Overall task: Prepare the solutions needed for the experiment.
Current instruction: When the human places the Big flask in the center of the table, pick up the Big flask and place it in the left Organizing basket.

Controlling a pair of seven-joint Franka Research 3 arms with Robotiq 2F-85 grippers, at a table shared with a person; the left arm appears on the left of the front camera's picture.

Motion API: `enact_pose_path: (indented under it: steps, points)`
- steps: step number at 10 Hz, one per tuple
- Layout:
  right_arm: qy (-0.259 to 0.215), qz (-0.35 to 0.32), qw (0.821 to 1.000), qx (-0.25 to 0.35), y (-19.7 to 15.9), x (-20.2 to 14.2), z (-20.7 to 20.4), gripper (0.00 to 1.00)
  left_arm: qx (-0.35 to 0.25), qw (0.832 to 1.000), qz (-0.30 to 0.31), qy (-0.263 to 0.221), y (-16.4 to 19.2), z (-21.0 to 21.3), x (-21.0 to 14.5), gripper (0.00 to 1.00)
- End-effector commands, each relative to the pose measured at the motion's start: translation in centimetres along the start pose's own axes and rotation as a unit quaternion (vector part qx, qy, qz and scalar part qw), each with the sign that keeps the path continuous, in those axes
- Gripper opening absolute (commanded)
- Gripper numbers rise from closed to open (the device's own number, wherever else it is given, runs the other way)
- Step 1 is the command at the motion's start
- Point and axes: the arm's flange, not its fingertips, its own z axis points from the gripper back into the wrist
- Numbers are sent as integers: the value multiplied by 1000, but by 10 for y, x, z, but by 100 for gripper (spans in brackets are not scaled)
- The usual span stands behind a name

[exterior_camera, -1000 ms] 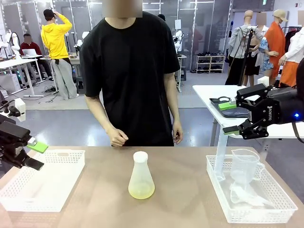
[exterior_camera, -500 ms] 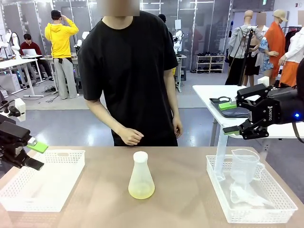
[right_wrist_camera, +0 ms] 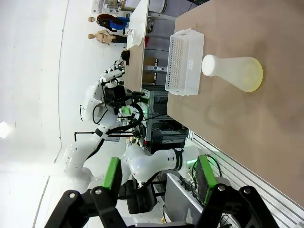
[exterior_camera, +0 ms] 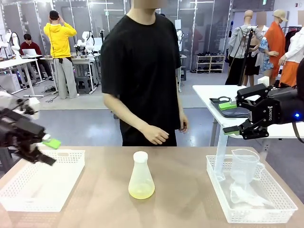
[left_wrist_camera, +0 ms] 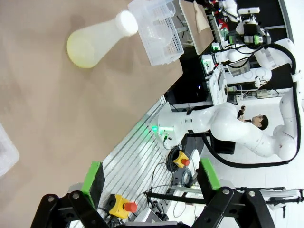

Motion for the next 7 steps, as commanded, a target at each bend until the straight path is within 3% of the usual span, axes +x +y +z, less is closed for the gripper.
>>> enact_pose_path:
  steps: [1, 3, 5, 6, 7]
  points:
    - [-3, 5, 1000, 8, 2, 0, -1, 79, 26, 997, -69, -37, 4, -30, 55, 100]
    - [-3, 5, 1000, 8, 2, 0, -1, 79, 12, 990, -133, -53, 2, -63, 87, 100]
    - [-3, 5, 1000, 8, 2, 0, -1, 79, -11, 959, -274, -73, 3, -94, 103, 100]
    - [-3, 5, 1000, 8, 2, 0, -1, 79, 3, 941, -332, -65, 7, -105, 104, 100]
    - [-3, 5, 1000, 8, 2, 0, -1, 79, -14, 934, -354, -39, 11, -113, 104, 100]
